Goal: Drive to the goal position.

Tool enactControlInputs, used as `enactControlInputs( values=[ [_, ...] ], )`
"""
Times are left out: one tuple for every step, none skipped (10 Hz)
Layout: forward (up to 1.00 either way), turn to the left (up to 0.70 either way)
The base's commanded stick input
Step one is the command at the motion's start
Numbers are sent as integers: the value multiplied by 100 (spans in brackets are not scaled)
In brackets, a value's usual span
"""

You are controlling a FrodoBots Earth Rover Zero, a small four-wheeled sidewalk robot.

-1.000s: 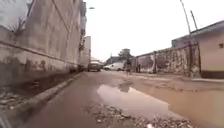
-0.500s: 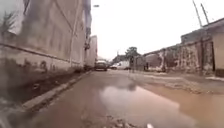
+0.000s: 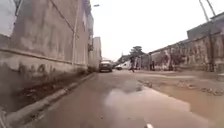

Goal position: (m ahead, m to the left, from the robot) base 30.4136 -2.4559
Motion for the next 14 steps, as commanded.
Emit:
enactControlInputs(
  values=[
    [85,34],
    [85,0],
    [85,0],
    [85,0],
    [85,0],
    [85,0],
    [85,0],
    [85,0],
    [85,0],
    [85,0],
    [85,0],
    [85,-9],
    [85,-31],
    [85,-34]
  ],
)
